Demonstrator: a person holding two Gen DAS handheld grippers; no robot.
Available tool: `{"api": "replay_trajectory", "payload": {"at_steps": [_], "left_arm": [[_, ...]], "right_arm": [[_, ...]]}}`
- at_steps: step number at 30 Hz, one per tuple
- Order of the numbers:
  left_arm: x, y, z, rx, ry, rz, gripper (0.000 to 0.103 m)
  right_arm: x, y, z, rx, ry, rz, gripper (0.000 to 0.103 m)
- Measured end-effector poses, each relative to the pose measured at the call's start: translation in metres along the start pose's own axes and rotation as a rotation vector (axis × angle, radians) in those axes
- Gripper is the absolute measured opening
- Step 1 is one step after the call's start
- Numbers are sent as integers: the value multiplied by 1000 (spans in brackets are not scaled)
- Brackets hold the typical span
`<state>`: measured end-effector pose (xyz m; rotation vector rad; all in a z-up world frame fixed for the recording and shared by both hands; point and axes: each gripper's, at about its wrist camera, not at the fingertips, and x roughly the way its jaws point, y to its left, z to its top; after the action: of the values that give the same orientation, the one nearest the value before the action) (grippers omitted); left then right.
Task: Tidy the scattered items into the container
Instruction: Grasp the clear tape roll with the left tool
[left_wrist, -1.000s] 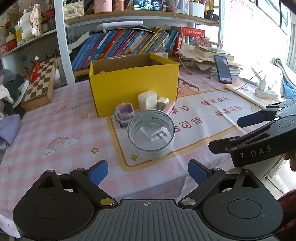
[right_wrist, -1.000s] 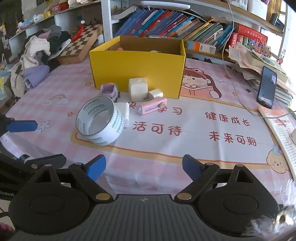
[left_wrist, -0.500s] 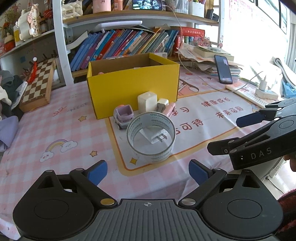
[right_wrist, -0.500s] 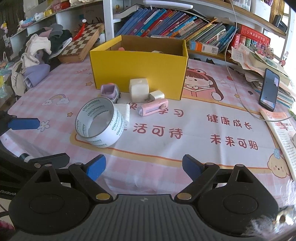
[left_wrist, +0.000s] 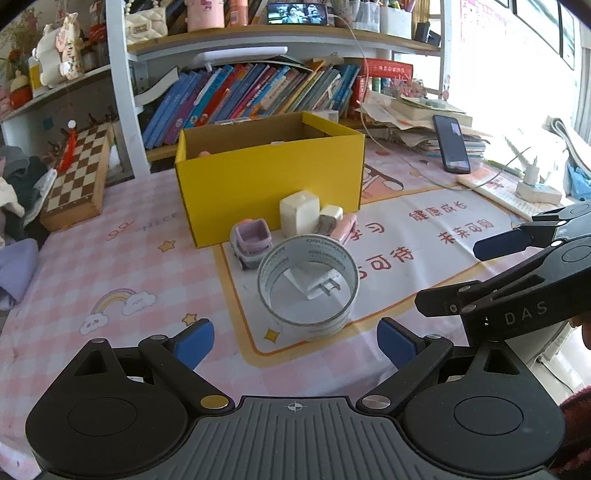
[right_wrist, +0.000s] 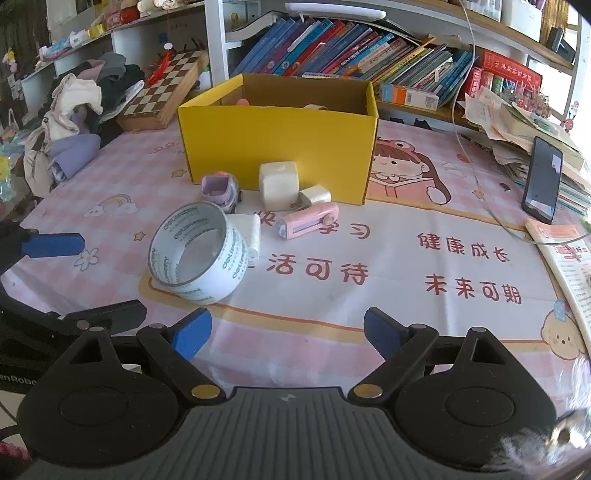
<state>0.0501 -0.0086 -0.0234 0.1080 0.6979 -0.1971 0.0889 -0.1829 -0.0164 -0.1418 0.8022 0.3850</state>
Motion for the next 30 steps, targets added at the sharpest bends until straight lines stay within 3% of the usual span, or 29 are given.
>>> {"api": "replay_trajectory", "payload": {"at_steps": [30], "left_arm": [[39, 1, 21, -63, 10, -20, 97]], "right_arm": [[7, -29, 14, -1, -4, -33, 90]]}}
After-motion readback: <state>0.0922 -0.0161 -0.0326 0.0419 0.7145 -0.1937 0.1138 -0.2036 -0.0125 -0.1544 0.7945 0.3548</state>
